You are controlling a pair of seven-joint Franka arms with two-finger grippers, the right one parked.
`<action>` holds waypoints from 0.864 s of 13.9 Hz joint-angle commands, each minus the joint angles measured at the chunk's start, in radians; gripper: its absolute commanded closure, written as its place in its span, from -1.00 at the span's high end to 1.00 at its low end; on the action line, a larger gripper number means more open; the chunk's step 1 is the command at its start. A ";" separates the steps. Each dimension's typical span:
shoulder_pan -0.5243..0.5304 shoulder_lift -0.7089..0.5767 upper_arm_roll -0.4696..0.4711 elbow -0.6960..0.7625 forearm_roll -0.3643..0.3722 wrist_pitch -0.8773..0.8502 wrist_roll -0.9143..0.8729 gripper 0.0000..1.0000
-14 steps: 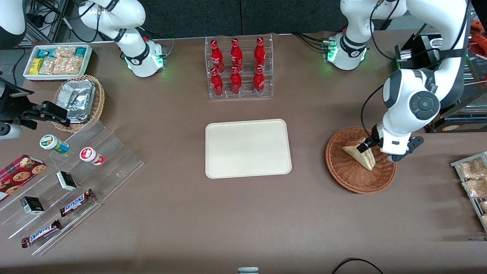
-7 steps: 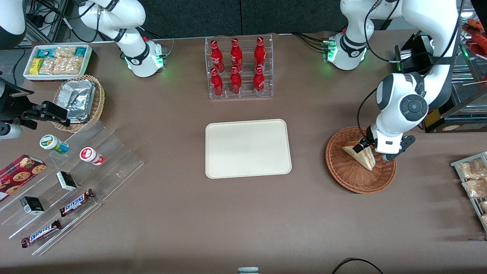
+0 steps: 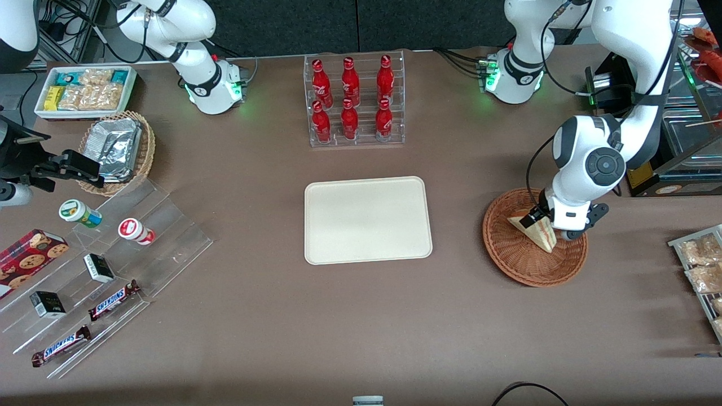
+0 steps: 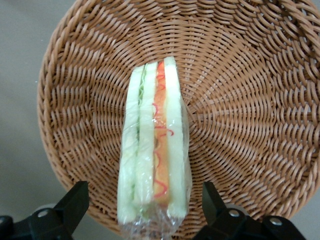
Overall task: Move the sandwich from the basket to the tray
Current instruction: 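Lower the left gripper and close it on the sandwich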
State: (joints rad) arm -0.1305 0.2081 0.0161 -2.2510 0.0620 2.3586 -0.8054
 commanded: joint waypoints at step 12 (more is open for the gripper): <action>-0.003 -0.036 -0.001 0.115 0.019 -0.193 -0.048 -0.84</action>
State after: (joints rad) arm -0.1306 0.2032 0.0161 -2.2076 0.0633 2.2861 -0.8410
